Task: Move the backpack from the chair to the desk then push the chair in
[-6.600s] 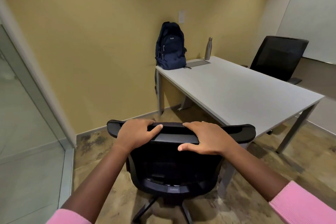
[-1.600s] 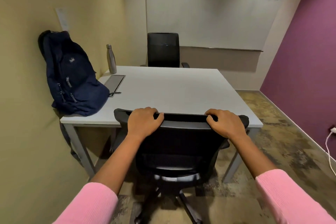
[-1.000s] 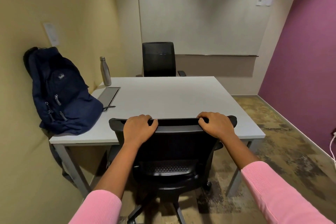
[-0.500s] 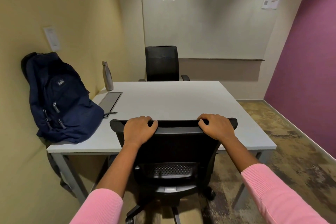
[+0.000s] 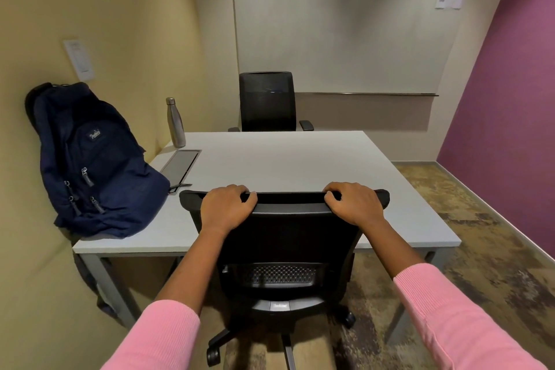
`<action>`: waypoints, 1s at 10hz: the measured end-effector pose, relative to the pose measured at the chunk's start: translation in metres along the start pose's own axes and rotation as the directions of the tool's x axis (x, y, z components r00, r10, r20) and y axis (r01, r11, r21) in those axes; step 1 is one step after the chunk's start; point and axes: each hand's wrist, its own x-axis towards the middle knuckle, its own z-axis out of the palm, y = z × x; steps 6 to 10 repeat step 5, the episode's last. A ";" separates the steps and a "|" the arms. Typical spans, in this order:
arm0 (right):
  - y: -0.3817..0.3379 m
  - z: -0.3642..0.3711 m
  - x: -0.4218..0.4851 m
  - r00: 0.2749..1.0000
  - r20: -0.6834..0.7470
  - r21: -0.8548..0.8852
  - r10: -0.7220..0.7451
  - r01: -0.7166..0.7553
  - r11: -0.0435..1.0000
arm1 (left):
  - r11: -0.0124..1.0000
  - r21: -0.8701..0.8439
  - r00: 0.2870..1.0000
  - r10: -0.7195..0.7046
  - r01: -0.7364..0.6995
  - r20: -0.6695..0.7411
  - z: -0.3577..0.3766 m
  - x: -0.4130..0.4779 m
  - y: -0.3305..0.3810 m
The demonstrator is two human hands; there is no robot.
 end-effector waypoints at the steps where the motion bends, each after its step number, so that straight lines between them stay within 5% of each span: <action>1: -0.002 0.000 -0.002 1.000 -0.015 -0.016 0.009 -0.010 1.000 | 1.000 0.003 1.000 -0.001 0.001 0.005 0.001 0.000 0.000; 5: -0.021 0.023 -0.052 0.943 -0.323 -0.046 0.079 -0.100 0.994 | 1.000 -0.022 0.987 -0.019 0.016 -0.162 0.006 -0.053 0.013; 10: -0.021 0.023 -0.052 0.943 -0.323 -0.046 0.079 -0.100 0.994 | 1.000 -0.022 0.987 -0.019 0.016 -0.162 0.006 -0.053 0.013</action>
